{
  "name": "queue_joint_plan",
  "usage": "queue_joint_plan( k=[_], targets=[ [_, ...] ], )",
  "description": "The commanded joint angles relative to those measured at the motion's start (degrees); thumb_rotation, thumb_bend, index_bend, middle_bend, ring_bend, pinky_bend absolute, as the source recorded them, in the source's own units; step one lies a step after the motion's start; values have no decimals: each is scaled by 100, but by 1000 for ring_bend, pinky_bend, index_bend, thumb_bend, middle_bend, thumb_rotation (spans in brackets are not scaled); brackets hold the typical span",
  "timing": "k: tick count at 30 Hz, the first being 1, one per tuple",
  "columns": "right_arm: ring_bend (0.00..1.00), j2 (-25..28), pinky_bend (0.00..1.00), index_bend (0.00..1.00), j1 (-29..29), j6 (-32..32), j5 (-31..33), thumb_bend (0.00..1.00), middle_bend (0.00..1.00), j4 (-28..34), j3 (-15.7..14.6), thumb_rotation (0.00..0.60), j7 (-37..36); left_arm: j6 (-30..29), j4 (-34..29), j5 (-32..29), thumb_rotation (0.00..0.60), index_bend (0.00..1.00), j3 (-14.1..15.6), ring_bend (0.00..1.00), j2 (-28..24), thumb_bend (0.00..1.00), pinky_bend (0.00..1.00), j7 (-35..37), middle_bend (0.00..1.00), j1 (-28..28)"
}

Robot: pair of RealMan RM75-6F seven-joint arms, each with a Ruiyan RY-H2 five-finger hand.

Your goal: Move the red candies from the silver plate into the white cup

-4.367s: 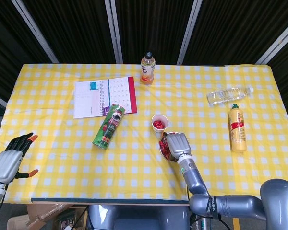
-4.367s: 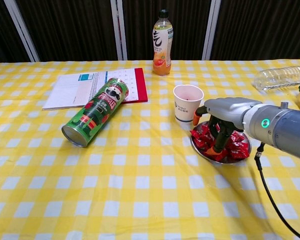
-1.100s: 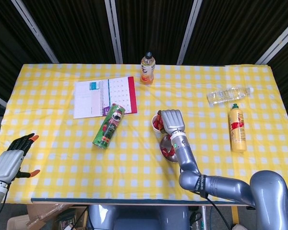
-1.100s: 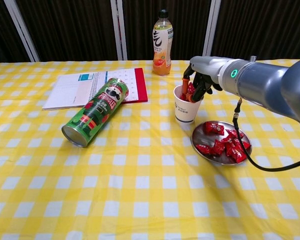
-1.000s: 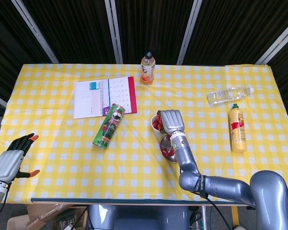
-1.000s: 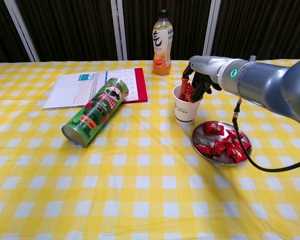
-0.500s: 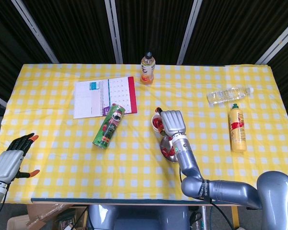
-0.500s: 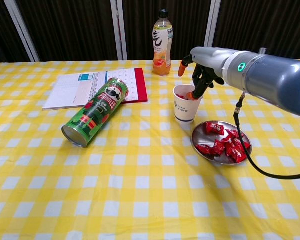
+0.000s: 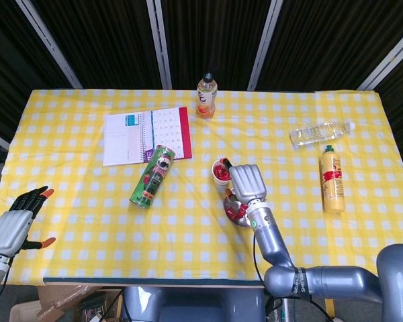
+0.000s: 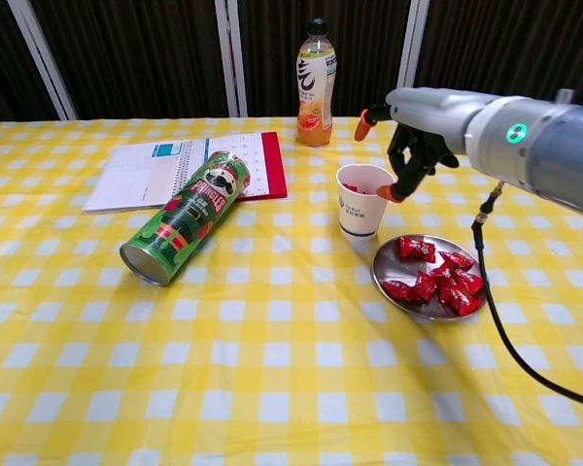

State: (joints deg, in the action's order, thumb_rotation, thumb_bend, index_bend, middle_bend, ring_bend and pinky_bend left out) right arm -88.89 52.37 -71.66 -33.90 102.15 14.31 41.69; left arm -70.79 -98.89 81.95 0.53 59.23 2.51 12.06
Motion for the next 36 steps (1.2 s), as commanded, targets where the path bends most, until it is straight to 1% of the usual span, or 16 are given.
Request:
queue_joint_plan(
  k=[1, 5, 8, 12, 16, 22, 26, 32, 35, 36],
  targets=[
    [747, 271, 810, 183, -327, -264, -83, 379, 717, 493, -415, 600, 136, -23, 17, 36, 600, 0, 11, 0, 0, 28, 0, 7, 0, -8],
    [747, 254, 810, 178, -530, -316, -108, 379, 717, 582, -684, 600, 101, -58, 50, 91, 600, 0, 24, 0, 7, 28, 0, 30, 0, -19],
    [747, 144, 810, 178, -620, -283, -98, 367, 717, 482, -794, 600, 56, -89, 71, 117, 600, 0, 25, 0, 15, 28, 0, 47, 0, -29],
    [747, -26, 810, 178, -663, -198, -43, 352, 717, 290, -852, 600, 40, -220, 171, 247, 600, 0, 18, 0, 52, 28, 0, -3, 0, -45],
    [747, -236, 810, 173, -671, -74, 81, 331, 717, 31, -847, 600, 63, -421, 368, 434, 600, 0, 19, 0, 157, 28, 0, 38, 0, -89],
    [737, -349, 810, 149, -672, 37, 260, 265, 718, -145, -789, 600, 134, -412, 429, 439, 600, 0, 23, 0, 180, 28, 0, 144, 0, -87],
    [737, -361, 810, 146, -675, 115, 376, 264, 717, -221, -742, 600, 158, -369, 411, 406, 600, 0, 21, 0, 171, 28, 0, 164, 0, -75],
    [737, -412, 810, 146, -664, 258, 529, 264, 717, -493, -656, 600, 160, -335, 392, 374, 600, 0, 27, 0, 152, 28, 0, 192, 0, -72],
    [737, -435, 810, 181, -666, 348, 613, 264, 717, -649, -613, 600, 133, -323, 365, 356, 600, 0, 22, 0, 149, 28, 0, 181, 0, -67],
    [737, -442, 810, 217, -671, 388, 642, 263, 717, -708, -599, 600, 116, -307, 351, 341, 600, 0, 21, 0, 146, 28, 0, 174, 0, -63]
  ],
)
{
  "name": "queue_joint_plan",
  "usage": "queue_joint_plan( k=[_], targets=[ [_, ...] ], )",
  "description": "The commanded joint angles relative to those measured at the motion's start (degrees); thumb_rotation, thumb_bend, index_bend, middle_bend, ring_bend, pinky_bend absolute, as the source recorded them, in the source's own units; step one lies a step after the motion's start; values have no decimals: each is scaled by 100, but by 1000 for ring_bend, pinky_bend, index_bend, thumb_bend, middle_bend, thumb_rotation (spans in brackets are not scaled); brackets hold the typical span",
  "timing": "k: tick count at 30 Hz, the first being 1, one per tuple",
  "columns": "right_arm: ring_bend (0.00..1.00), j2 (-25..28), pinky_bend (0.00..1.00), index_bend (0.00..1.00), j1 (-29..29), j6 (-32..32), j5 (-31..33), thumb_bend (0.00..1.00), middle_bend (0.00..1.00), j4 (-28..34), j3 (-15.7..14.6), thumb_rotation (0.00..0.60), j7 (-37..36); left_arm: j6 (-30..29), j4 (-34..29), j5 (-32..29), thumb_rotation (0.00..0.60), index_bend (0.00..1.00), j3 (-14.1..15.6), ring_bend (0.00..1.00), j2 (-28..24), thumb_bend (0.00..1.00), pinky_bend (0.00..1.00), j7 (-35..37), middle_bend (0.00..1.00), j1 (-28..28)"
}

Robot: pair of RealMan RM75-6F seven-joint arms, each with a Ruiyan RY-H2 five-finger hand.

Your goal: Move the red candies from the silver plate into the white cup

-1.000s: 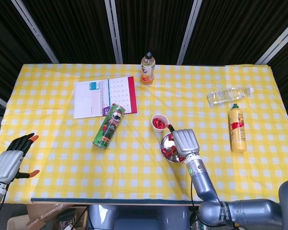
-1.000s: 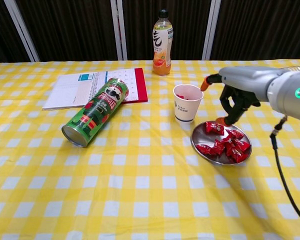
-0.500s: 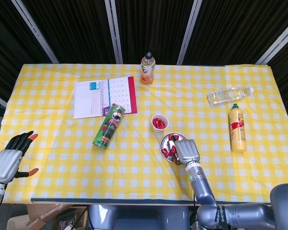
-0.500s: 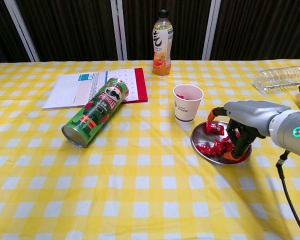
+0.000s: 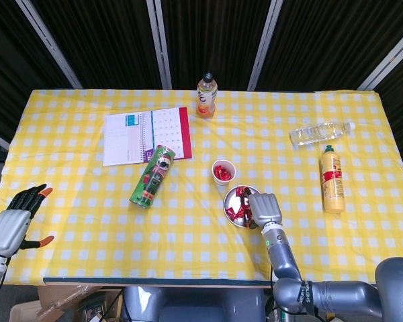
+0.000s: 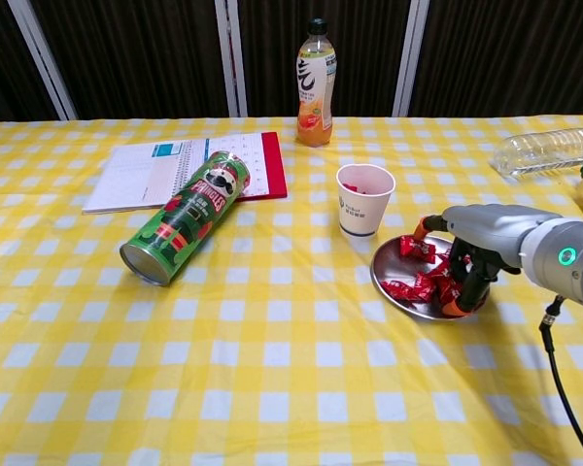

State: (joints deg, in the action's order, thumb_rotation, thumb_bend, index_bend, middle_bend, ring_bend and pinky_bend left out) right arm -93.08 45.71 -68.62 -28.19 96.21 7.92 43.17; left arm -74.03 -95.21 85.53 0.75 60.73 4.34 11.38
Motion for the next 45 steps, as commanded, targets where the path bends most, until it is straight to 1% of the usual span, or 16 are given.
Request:
queue_joint_plan(
  k=[1, 5, 7, 10, 16, 22, 35, 40, 45],
  targets=[
    [737, -30, 810, 239, -11, 118, 94, 263, 717, -165, 51, 600, -49, 32, -31, -30, 600, 0, -2, 0, -9, 28, 0, -20, 0, 9],
    [737, -43, 810, 357, -37, 225, 148, 281, 717, -315, 68, 600, -98, 68, -74, -64, 600, 0, -4, 0, -22, 28, 0, -45, 0, 19],
    [737, -49, 810, 426, -51, 261, 145, 326, 717, -355, 72, 600, -127, 80, -98, -72, 600, 0, -3, 0, -29, 28, 0, -54, 0, 24],
    [742, -68, 816, 530, -75, 306, 77, 429, 717, -402, 74, 600, -193, 93, -123, -92, 600, 0, -4, 0, -39, 28, 0, -63, 0, 25],
    [775, -122, 831, 623, -115, 345, -80, 561, 740, -440, 90, 600, -321, 95, -113, -85, 600, 0, 6, 0, -53, 28, 0, -27, 0, 20],
    [794, -163, 849, 672, -178, 315, -347, 598, 762, -439, 105, 600, -488, 101, -123, -76, 600, 0, 9, 0, -64, 28, 0, 3, 0, 23],
    [796, -106, 849, 676, -262, 152, -844, 604, 764, -199, 201, 600, -675, 103, -167, -84, 600, 0, 5, 0, -80, 28, 0, 7, 0, 25],
    [796, -6, 849, 676, -251, 69, -923, 605, 764, -55, 315, 600, -654, 104, -164, -83, 600, 0, 6, 0, -85, 28, 0, 24, 0, 25],
    [796, 190, 849, 676, -191, 4, -916, 606, 764, 196, 546, 600, -612, 114, -180, -89, 600, 0, 3, 0, -89, 28, 0, 18, 0, 31]
  ],
)
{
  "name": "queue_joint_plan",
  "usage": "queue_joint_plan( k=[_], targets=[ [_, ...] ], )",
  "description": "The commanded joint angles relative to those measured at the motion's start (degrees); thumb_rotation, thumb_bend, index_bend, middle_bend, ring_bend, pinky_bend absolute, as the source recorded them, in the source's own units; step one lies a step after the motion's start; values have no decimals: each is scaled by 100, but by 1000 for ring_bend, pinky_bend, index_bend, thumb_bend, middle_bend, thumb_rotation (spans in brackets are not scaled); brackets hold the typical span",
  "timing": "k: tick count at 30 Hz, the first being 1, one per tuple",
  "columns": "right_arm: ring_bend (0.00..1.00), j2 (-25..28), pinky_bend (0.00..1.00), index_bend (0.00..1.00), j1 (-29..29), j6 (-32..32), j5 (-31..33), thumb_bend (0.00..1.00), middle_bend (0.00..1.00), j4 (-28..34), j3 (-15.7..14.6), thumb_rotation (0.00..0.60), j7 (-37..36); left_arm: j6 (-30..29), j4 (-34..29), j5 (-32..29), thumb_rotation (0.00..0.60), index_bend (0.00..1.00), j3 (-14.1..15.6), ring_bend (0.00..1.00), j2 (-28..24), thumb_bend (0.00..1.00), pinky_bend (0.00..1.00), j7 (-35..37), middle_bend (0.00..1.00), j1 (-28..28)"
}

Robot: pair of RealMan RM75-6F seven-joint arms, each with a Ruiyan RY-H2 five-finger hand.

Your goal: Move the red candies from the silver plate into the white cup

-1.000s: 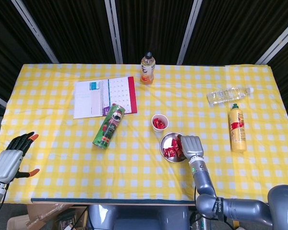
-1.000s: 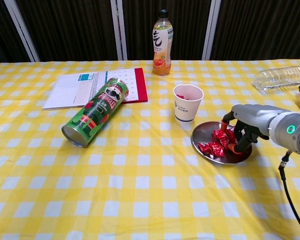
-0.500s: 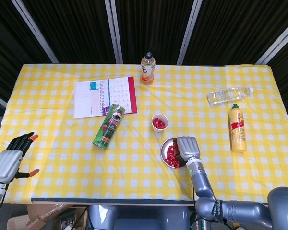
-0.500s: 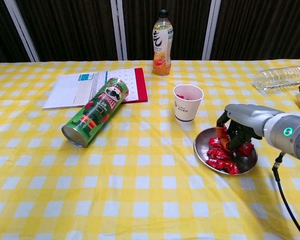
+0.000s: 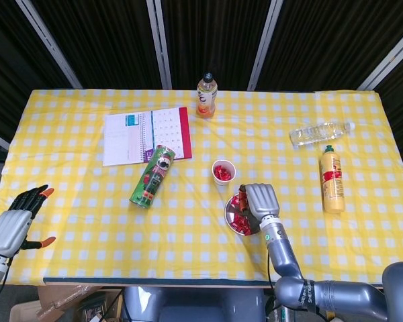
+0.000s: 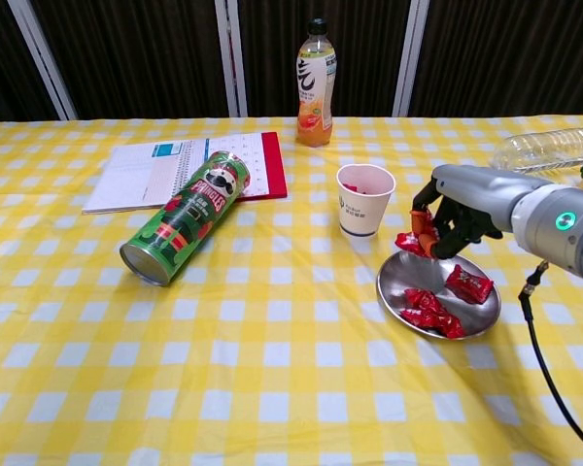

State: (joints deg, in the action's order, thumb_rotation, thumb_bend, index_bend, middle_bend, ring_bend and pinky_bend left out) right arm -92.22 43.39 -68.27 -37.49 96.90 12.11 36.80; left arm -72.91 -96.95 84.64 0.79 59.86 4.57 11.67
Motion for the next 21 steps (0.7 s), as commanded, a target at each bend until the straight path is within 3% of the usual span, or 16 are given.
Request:
queue_joint_plan(
  k=[1, 11, 21],
  targets=[
    [796, 138, 849, 676, 60, -33, 24, 606, 764, 167, 178, 600, 33, 3, -3, -3, 600, 0, 0, 0, -2, 28, 0, -6, 0, 1],
    [796, 349, 849, 676, 471, 57, 266, 607, 764, 387, 720, 600, 283, 44, 15, -38, 600, 0, -3, 0, 3, 28, 0, 11, 0, 12],
    [796, 126, 849, 676, 1002, 395, 709, 607, 764, -163, 998, 600, 427, 170, -52, -164, 600, 0, -26, 0, -9, 28, 0, -7, 0, 56]
  ],
)
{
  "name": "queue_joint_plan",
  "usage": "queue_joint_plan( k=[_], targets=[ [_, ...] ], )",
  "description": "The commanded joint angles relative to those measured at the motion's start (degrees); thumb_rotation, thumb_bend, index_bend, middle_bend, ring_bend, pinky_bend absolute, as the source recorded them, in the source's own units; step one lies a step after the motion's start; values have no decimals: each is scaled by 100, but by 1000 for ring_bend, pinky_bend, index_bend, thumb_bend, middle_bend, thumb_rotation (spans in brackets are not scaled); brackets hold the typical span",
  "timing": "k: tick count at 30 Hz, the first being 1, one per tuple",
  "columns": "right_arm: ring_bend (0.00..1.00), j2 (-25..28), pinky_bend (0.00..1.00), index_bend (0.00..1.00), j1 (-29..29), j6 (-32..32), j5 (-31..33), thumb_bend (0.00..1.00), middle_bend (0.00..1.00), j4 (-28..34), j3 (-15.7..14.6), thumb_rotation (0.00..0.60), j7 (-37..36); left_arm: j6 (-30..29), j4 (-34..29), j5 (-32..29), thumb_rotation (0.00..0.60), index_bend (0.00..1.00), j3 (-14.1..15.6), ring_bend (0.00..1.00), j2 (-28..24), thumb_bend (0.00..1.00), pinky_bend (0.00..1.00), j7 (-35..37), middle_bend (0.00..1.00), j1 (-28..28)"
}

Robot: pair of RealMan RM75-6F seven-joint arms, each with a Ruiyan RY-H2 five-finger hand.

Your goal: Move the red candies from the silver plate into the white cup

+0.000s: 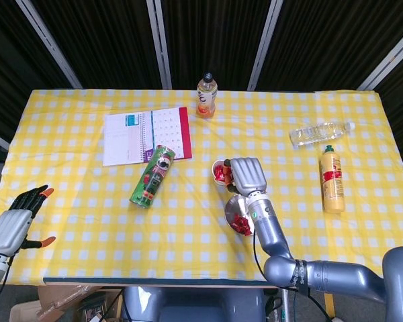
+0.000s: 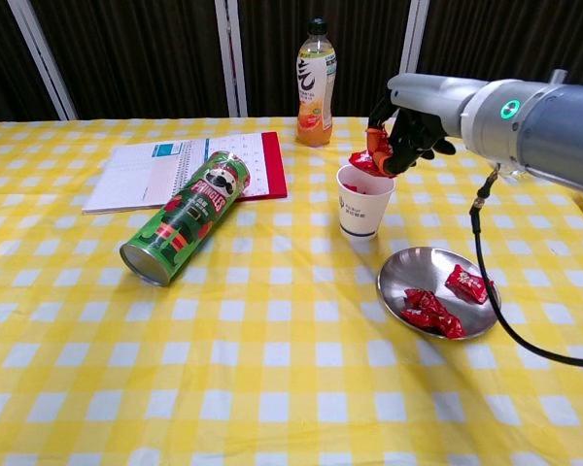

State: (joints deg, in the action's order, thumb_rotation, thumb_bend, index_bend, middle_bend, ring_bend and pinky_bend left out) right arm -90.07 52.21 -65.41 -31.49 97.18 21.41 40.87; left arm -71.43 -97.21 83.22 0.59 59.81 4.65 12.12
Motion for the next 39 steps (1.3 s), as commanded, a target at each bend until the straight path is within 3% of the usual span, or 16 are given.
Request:
queue_joint_plan(
  k=[1, 18, 30, 39],
  targets=[
    [796, -112, 849, 676, 153, 138, 132, 607, 764, -255, 78, 600, 15, 34, -35, -37, 600, 0, -9, 0, -6, 28, 0, -21, 0, 15],
    [796, -644, 849, 676, 498, 661, 377, 606, 764, -1398, -54, 600, -276, 100, -166, -197, 600, 0, -37, 0, -46, 28, 0, -102, 0, 24],
    [796, -772, 849, 673, 510, 695, 405, 607, 764, -1613, -164, 600, -363, 78, -85, -139, 600, 0, -10, 0, -71, 28, 0, 51, 0, -6],
    [796, -751, 849, 455, 493, 672, 320, 606, 764, -1557, -190, 600, -438, 63, -106, -113, 600, 0, -11, 0, -77, 28, 0, 54, 0, -7]
  ],
)
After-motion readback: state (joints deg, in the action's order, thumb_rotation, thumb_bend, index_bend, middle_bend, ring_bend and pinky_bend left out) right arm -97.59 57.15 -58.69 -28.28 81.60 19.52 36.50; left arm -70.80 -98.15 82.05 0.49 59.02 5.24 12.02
